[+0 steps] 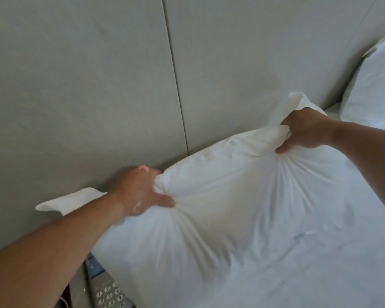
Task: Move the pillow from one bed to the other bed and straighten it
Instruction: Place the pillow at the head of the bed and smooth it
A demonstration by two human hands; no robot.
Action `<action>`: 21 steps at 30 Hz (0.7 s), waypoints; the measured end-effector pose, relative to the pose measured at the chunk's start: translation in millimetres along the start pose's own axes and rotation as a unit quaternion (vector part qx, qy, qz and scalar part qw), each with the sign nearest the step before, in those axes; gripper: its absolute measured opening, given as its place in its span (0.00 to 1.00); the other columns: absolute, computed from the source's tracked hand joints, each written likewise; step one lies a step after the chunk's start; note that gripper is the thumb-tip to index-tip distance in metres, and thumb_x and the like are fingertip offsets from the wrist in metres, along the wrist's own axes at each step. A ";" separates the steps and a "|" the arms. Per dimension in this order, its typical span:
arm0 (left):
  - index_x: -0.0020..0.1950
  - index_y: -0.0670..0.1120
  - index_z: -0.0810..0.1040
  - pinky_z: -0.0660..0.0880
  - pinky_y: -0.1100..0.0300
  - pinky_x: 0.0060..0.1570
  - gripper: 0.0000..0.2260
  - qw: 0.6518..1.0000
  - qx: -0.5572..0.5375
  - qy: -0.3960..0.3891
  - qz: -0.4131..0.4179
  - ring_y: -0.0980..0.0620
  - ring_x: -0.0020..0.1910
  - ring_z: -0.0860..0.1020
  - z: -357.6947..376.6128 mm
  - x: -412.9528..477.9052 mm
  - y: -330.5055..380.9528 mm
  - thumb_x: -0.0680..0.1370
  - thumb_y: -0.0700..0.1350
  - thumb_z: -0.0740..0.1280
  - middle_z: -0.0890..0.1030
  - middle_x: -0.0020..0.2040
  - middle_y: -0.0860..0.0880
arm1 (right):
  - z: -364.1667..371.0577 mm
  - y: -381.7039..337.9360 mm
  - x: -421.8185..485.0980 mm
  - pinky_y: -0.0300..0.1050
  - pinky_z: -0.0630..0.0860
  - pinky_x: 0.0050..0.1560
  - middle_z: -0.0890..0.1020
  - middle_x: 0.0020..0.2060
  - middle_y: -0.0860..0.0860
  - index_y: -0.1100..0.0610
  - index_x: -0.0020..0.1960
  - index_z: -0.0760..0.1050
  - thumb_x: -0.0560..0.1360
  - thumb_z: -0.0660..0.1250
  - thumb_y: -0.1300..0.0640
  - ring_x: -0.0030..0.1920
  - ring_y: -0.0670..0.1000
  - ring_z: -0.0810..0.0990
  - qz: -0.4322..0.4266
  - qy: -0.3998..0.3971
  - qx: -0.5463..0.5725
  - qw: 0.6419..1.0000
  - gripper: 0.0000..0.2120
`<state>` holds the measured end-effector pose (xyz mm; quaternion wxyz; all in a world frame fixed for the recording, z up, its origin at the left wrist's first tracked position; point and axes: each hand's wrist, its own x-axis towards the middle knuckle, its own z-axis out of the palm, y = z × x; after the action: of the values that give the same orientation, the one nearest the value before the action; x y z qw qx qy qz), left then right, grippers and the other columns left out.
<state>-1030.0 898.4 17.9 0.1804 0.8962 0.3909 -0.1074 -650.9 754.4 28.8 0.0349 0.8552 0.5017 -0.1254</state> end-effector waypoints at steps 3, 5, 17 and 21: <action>0.49 0.51 0.86 0.72 0.57 0.41 0.26 0.998 0.042 0.053 0.011 0.44 0.48 0.85 -20.0 9.0 -3.7 0.62 0.68 0.78 0.88 0.46 0.47 | -11.7 -3.8 7.9 0.45 0.69 0.45 0.80 0.39 0.51 0.50 0.44 0.81 0.62 0.83 0.41 0.49 0.57 0.76 0.010 0.031 0.005 0.999 0.19; 0.48 0.51 0.85 0.70 0.57 0.40 0.25 0.995 0.046 0.085 0.008 0.45 0.43 0.82 -27.5 14.2 -4.5 0.62 0.68 0.78 0.85 0.41 0.50 | -15.2 -2.3 14.7 0.46 0.70 0.44 0.80 0.36 0.50 0.49 0.41 0.81 0.61 0.83 0.41 0.46 0.56 0.76 0.020 0.062 0.025 0.998 0.18; 0.63 0.49 0.80 0.71 0.57 0.44 0.27 0.993 0.047 0.106 -0.009 0.43 0.53 0.83 9.2 7.8 -15.6 0.72 0.66 0.73 0.86 0.54 0.47 | 1.4 -33.2 45.4 0.64 0.72 0.62 0.83 0.51 0.52 0.49 0.58 0.81 0.67 0.79 0.44 0.59 0.60 0.78 0.029 0.015 -0.071 0.997 0.22; 0.41 0.51 0.80 0.67 0.57 0.41 0.14 0.994 0.042 0.106 -0.005 0.41 0.45 0.82 -7.2 11.0 -17.3 0.72 0.60 0.76 0.80 0.38 0.49 | -26.9 -30.8 43.8 0.55 0.80 0.53 0.85 0.45 0.54 0.52 0.53 0.83 0.66 0.80 0.47 0.52 0.60 0.81 -0.026 0.050 -0.068 0.996 0.18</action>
<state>-1035.0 919.5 16.6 0.0995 0.9073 0.4075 -0.0296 -652.4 811.9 45.9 0.0641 0.8427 0.5324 -0.0488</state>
